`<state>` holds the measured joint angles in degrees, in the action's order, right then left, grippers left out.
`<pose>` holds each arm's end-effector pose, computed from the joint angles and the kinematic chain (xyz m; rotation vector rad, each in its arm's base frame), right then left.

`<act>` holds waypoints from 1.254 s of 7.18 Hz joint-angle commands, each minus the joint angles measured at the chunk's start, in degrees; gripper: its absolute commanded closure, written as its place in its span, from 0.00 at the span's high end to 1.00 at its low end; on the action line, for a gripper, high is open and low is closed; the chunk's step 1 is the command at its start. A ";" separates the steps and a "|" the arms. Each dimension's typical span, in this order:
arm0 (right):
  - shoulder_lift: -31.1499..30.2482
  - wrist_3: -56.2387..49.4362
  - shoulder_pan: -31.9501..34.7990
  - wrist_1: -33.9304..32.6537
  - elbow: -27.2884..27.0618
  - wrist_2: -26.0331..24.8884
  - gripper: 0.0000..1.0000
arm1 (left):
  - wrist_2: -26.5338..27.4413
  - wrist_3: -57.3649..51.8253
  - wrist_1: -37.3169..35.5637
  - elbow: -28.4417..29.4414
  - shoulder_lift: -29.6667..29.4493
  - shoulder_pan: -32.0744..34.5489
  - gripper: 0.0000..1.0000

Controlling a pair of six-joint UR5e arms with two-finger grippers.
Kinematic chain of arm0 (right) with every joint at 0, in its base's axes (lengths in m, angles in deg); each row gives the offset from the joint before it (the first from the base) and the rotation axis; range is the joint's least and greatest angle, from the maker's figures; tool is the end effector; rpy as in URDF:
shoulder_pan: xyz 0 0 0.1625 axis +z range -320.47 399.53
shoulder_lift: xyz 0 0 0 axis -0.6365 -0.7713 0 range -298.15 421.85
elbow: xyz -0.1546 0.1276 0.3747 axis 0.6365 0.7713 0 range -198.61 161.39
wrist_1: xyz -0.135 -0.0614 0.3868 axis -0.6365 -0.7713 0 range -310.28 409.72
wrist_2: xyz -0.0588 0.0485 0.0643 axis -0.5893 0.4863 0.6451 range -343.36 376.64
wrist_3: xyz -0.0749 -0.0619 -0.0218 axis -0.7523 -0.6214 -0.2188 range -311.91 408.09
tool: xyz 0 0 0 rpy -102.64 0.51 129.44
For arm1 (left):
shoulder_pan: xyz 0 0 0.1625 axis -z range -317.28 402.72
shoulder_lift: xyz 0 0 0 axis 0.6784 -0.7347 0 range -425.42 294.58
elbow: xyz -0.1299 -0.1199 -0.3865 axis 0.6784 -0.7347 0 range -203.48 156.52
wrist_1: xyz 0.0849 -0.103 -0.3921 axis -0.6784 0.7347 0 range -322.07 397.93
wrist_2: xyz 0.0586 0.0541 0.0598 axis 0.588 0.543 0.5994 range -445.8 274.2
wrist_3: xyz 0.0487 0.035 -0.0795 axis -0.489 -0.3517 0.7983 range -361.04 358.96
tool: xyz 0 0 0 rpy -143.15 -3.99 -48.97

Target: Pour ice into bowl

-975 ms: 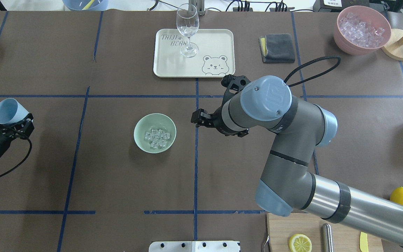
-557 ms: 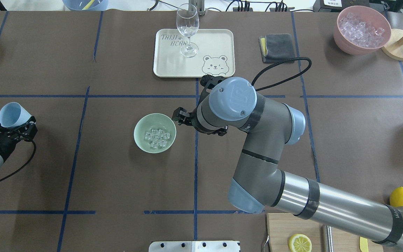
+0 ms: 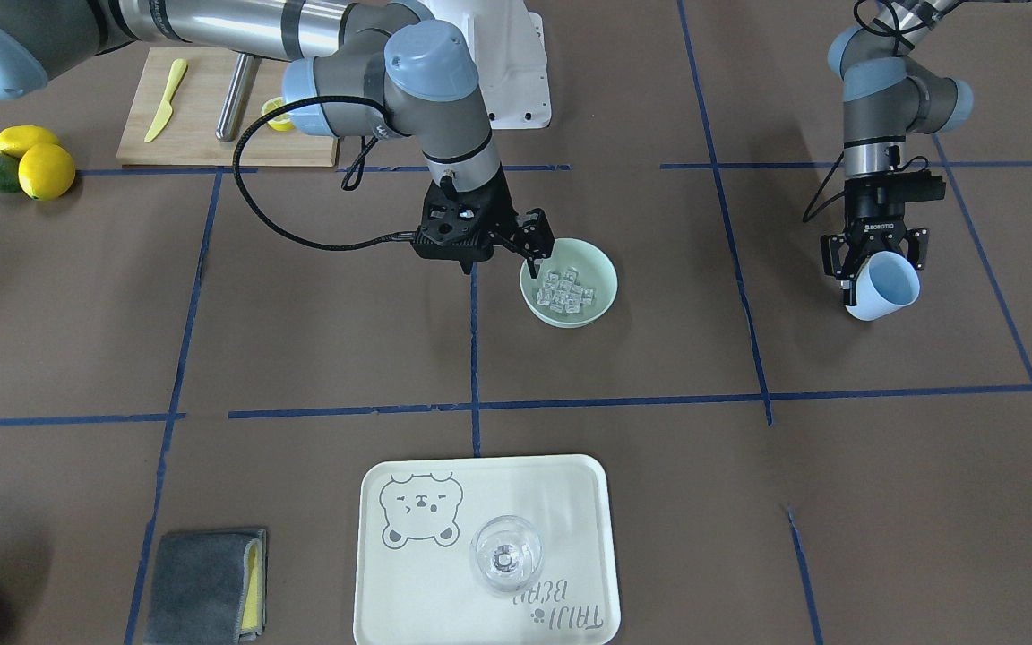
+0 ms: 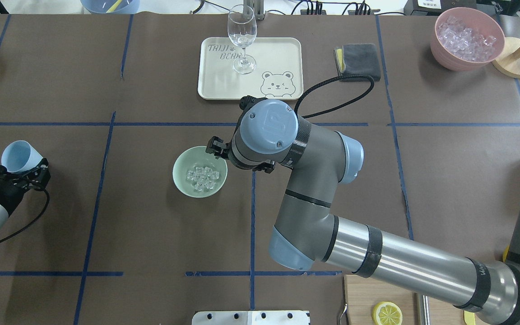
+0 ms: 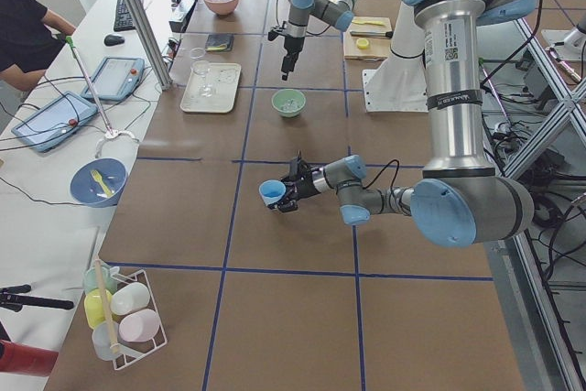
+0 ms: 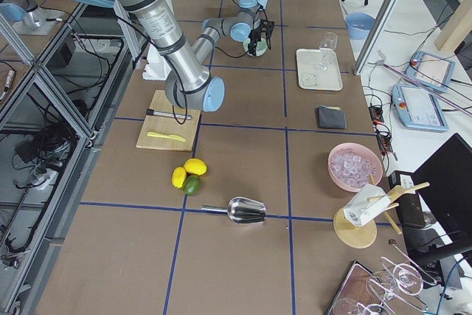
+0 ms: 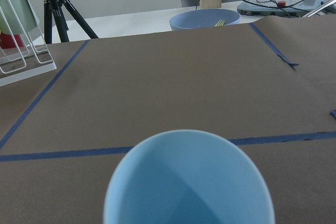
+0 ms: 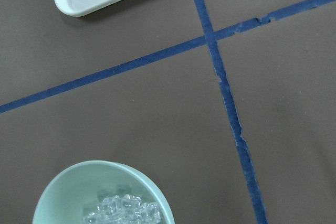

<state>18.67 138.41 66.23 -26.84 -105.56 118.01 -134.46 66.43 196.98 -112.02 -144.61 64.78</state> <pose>-0.6003 -0.4291 0.1510 0.0504 -1.0151 0.3315 0.3152 -0.3424 0.6210 0.9698 0.6248 -0.3496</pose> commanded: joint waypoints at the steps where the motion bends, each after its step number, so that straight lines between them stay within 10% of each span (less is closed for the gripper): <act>1: 2.21 -0.06 -0.42 0.00 3.52 -0.04 1.00 | -0.29 0.03 0.03 -0.24 0.08 -0.26 0.56; 3: 3.72 -0.15 -0.95 0.09 6.44 -0.04 1.00 | -0.29 -0.32 0.03 -0.32 0.43 -0.26 1.00; 6: 3.90 -0.23 -2.53 0.53 7.67 -0.83 0.94 | -0.29 -1.11 -0.06 -5.75 2.53 -0.08 1.00; 9: 3.90 -0.32 -4.02 0.62 8.90 -2.23 0.56 | -0.29 -5.50 -0.14 -10.52 5.45 0.44 1.00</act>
<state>22.46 138.12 62.62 -26.24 -97.14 116.08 -134.75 62.00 196.81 -121.37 -139.80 65.01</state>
